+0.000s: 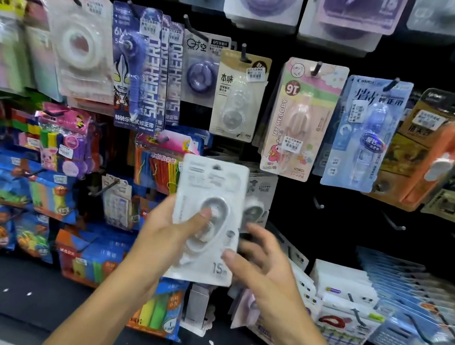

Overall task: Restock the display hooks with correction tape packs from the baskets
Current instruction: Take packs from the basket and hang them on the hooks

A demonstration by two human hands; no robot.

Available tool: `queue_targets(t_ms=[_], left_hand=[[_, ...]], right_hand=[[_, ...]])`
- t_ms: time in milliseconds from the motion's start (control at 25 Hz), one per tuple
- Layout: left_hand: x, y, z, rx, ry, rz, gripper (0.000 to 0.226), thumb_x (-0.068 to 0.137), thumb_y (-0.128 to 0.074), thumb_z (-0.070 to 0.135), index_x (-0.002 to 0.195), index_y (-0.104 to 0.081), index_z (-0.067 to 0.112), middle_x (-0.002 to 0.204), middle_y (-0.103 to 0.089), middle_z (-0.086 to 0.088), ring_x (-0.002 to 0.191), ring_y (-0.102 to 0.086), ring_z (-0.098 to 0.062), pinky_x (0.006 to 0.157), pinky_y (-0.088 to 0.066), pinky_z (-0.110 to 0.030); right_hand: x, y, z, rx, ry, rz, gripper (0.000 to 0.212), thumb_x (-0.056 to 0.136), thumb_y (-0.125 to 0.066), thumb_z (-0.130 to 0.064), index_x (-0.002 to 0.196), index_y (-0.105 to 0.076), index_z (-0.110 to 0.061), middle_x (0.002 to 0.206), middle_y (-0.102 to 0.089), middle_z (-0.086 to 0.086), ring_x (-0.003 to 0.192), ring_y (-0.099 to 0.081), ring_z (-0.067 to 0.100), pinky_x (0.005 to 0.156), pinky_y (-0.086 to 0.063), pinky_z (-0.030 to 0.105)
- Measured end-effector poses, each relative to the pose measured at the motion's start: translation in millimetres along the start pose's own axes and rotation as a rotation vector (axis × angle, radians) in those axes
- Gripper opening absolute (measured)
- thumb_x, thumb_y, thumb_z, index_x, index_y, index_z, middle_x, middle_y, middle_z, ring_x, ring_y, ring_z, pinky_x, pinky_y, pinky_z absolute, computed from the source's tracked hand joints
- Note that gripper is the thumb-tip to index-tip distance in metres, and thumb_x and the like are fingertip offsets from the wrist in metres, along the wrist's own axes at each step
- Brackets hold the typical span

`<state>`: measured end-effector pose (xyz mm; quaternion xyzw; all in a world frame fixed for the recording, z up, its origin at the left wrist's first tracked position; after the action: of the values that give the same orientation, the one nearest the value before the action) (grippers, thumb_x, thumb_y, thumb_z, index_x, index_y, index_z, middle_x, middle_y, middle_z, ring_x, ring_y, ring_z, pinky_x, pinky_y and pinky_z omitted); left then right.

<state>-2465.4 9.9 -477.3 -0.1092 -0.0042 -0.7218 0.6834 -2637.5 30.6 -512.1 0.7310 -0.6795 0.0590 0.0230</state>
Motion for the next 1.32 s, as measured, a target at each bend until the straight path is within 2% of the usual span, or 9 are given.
queue_targets(t_ms=[80,280,400,520,640,840,1000,1160,1320], left_hand=[[0.1,-12.7,-4.7,0.170,-0.019,-0.134,0.021,0.085,-0.069,0.042,0.105,-0.069,0.044,0.107,-0.077,0.015,0.100,-0.074,-0.009,0.072,-0.057,-0.022],[12.9,8.4,-3.2,0.684,-0.186,0.101,0.033,0.095,-0.057,0.048,0.126,-0.054,0.035,0.129,-0.057,0.016,0.124,-0.051,-0.009,0.104,-0.043,-0.035],[14.7,12.7,-5.5,0.624,-0.145,0.092,0.031,0.096,-0.057,0.046,0.127,-0.052,0.038,0.131,-0.054,0.017,0.126,-0.049,-0.010,0.099,-0.040,-0.032],[9.7,11.7,-12.8,0.774,-0.182,0.068,0.041,0.096,-0.058,0.045,0.134,-0.047,0.038,0.133,-0.050,0.018,0.127,-0.044,-0.009,0.096,-0.036,-0.029],[0.9,15.6,-22.8,0.976,-0.113,-0.059,0.045,0.096,-0.060,0.043,0.138,-0.045,0.036,0.136,-0.053,0.011,0.128,-0.047,-0.015,0.100,-0.041,-0.035],[-52.3,21.0,-74.7,1.485,0.396,-0.866,0.051,0.097,-0.060,0.044,0.144,-0.047,0.028,0.143,-0.053,-0.001,0.126,-0.053,-0.023,0.107,-0.043,-0.036],[-97.7,33.4,-120.4,1.550,0.424,-1.037,0.052,0.098,-0.058,0.044,0.144,-0.047,0.023,0.143,-0.054,-0.002,0.127,-0.052,-0.024,0.101,-0.044,-0.032],[-123.9,61.6,-151.0,1.482,0.493,-0.997,0.051,0.098,-0.057,0.045,0.145,-0.045,0.030,0.142,-0.054,0.000,0.124,-0.054,-0.022,0.101,-0.044,-0.032],[-143.3,80.7,-173.8,1.524,0.649,-1.030,0.053,0.095,-0.060,0.046,0.144,-0.045,0.033,0.143,-0.055,0.002,0.125,-0.055,-0.022,0.105,-0.046,-0.040]], right_hand=[[4.4,-6.5,-1.5,0.106,0.007,-0.004,0.051,0.075,-0.085,-0.028,0.120,-0.062,-0.020,0.106,-0.078,0.010,0.096,-0.076,0.029,0.082,-0.062,0.044],[2.9,19.6,3.0,-0.047,0.012,0.244,0.014,0.091,-0.072,-0.030,0.101,-0.067,-0.037,0.100,-0.077,-0.005,0.083,-0.075,0.018,0.059,-0.056,0.034],[7.2,24.6,1.1,-0.045,-0.016,0.283,0.016,0.093,-0.070,-0.028,0.107,-0.065,-0.034,0.103,-0.077,-0.006,0.087,-0.075,0.012,0.074,-0.058,0.035],[17.2,25.7,11.3,0.116,-0.144,0.366,0.038,0.094,-0.067,-0.014,0.125,-0.049,-0.026,0.115,-0.066,0.004,0.074,-0.073,0.021,0.056,-0.059,0.031],[6.2,22.0,44.2,0.105,-0.282,0.362,0.058,0.094,-0.065,-0.005,0.142,-0.038,-0.025,0.128,-0.055,0.005,0.099,-0.065,0.024,0.083,-0.058,0.036],[-48.0,8.0,140.1,-0.452,-0.562,-0.034,0.019,0.095,-0.063,-0.011,0.113,-0.059,-0.014,0.105,-0.065,0.009,0.075,-0.061,0.024,0.067,-0.049,0.031],[-122.1,-23.1,248.0,-1.126,-0.605,-0.652,0.049,0.087,-0.068,-0.022,0.134,-0.054,-0.016,0.134,-0.061,0.007,0.114,-0.059,0.026,0.091,-0.049,0.032],[-157.0,-47.4,294.6,-1.167,-0.614,-0.384,0.070,0.085,-0.070,-0.029,0.145,-0.036,-0.020,0.143,-0.053,0.007,0.126,-0.051,0.032,0.102,-0.045,0.040],[-147.1,-62.7,289.3,-0.874,-0.610,-0.391,0.055,0.080,-0.070,-0.015,0.126,-0.045,-0.029,0.101,-0.066,-0.009,0.096,-0.064,0.023,0.072,-0.051,0.030]])
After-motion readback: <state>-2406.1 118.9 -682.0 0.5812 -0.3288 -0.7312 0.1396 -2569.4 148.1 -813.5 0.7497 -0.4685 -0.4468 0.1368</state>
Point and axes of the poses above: each hand's wrist, its own x-axis towards the middle knuckle, its own y-axis out of the back of the hand, z = x × y, the point moved 3 cm from there along x, towards the middle knuckle
